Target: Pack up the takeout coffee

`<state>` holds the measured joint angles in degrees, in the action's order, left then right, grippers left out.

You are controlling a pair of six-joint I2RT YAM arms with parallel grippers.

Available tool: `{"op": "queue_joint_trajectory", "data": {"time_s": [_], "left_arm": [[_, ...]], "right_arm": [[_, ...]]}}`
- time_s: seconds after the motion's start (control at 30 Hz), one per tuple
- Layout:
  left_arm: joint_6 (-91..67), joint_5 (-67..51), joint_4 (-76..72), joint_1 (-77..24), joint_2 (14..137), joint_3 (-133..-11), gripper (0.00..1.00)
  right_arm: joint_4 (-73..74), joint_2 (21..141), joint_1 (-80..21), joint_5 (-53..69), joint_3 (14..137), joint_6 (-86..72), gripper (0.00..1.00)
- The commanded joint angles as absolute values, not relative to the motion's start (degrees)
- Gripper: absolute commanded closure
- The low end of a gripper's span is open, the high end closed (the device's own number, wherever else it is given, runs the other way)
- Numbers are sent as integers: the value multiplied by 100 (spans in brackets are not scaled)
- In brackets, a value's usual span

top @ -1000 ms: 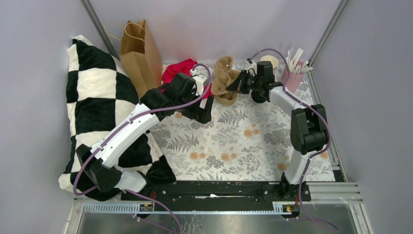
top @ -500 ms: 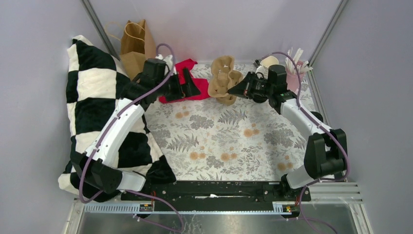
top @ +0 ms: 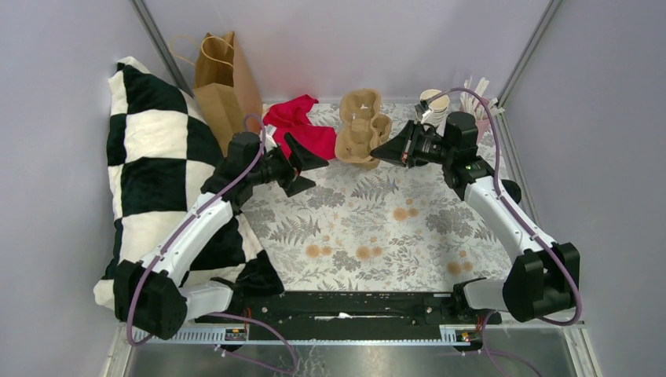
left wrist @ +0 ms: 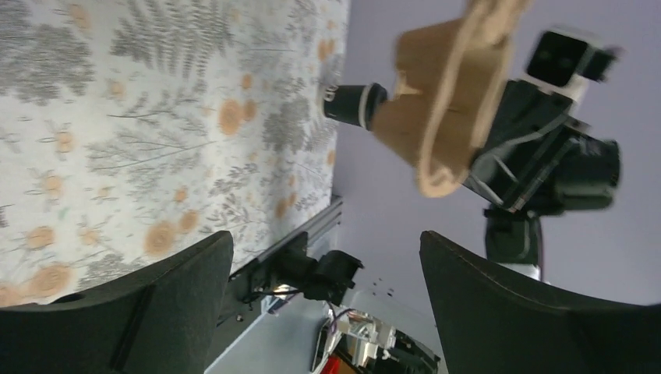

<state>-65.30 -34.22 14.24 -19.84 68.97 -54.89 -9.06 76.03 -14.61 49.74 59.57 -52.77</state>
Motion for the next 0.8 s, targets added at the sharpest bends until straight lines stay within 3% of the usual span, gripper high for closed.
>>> {"op": "queue_joint_trajectory", "data": {"time_s": [0.0, 0.27, 0.37, 0.77], "left_arm": [[-7017, -3463, 375, -2355, 6490, -5498, 7], [-7124, -3092, 528, -2663, 6373, -5481, 17], [-7258, -3136, 280, -2663, 6556, -5598, 30], [-7029, -3276, 335, -2663, 7180, -6227, 58]], "right_arm": [[-996, 7284, -1548, 5215, 5836, -5499, 100], [-1602, 7189, -1645, 5239, 5632, -6020, 100], [-1585, 7189, -1701, 5248, 5635, -6001, 100], [-1259, 6926, -1801, 5213, 5507, -5831, 100]]}}
